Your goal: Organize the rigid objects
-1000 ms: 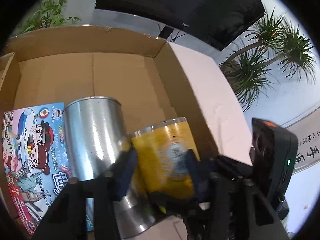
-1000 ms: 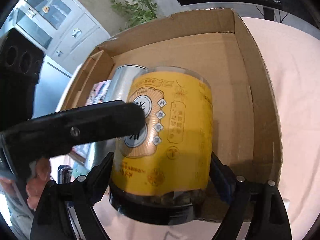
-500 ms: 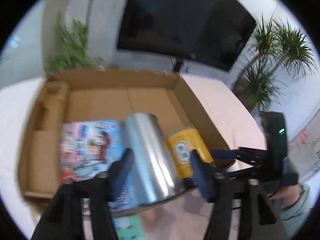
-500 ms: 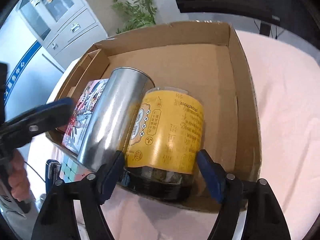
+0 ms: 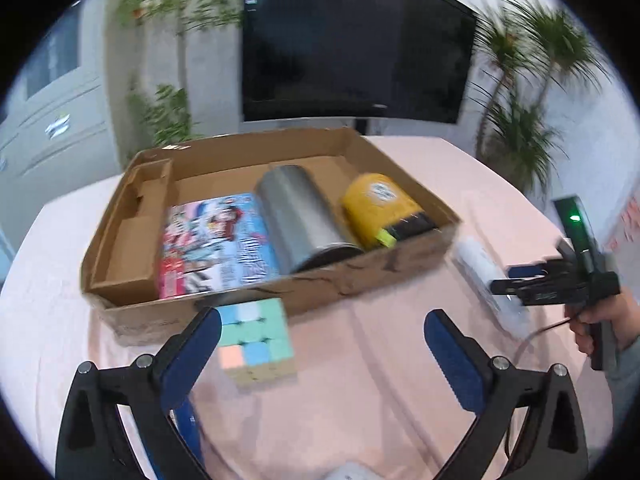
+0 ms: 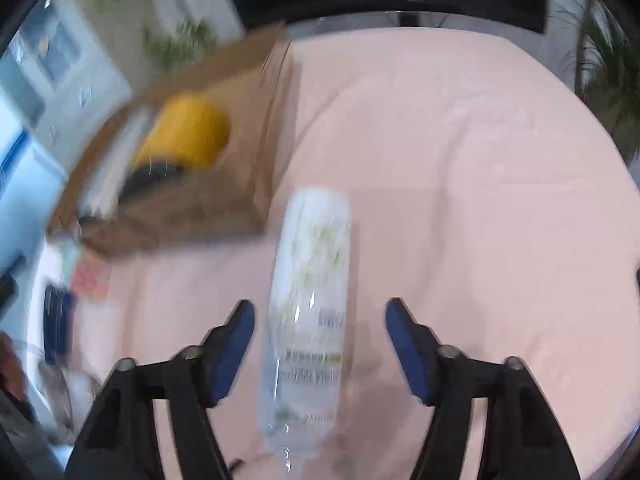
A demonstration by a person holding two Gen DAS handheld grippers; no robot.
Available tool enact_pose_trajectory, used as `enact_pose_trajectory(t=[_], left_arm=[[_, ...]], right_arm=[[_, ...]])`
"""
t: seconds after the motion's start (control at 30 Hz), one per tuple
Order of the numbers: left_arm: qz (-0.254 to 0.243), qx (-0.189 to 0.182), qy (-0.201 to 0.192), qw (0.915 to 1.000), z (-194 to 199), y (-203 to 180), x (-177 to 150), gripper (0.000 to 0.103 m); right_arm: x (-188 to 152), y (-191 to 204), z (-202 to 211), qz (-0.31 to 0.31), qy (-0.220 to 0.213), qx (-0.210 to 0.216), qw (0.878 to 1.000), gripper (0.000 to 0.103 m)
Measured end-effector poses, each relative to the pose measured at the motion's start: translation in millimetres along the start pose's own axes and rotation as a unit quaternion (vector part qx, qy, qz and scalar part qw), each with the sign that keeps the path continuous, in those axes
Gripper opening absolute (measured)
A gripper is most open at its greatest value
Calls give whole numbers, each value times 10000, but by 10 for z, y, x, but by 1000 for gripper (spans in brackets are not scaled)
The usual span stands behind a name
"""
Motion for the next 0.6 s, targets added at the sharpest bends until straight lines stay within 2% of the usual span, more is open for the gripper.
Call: enact_pose_trajectory(t=[0.07,0.1,0.17,0.23,0.27,0.33,0.37,0.4,0.47,0.53,0.6], left_arm=[[-212,-242,30,9995,28,-133,27,101],[-324,-372,48,9988,38,-207,30,101],[-647,-662,158,9956,1,-365,37,101],[-916,-794,375,9919,-99,-488,10,101],[-1057,-886,487,9892,-149,-573,-28,101],[-1411,-1215,747,9797,-289,-761,-96,101],[-1525,-1358,889,9749,-367,-826,-130,100],[-1604,-1487,1079,9698,-455,-900,-175,96],[-1749,-1699,1465,9587,-620,-1026,-266,85],[-1753,-1950,1787,9483,-759,-1124,-346,74],[-1676,-2170,2060,9394,-839,-1199,-410,59]], right_arm=[[-68,210,-18,355,104,-56,9993,46],[-125,334,1,614,83,32,9981,45],[-286,606,52,1222,210,539,9908,45],[-483,905,116,2078,294,897,9736,45],[-554,1006,149,2471,262,948,9640,45],[-700,1167,259,3398,74,918,9360,43],[-718,1191,298,3613,39,886,9282,44],[-721,1171,336,3836,30,826,9198,47],[-678,1068,381,4025,0,551,9138,56],[-620,901,433,4113,-65,247,9111,58],[-491,678,458,4041,-99,-139,9146,58]])
Point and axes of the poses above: each gripper's, at about its wrist camera, not at the fingertips, and z roughly against the way its jaws point, y to its left, x to its top, the point moved 6 cm from there along -z, roughly the way its jaws point, and after that the axes turned 12 degrees about y, right-handed, at the moved point
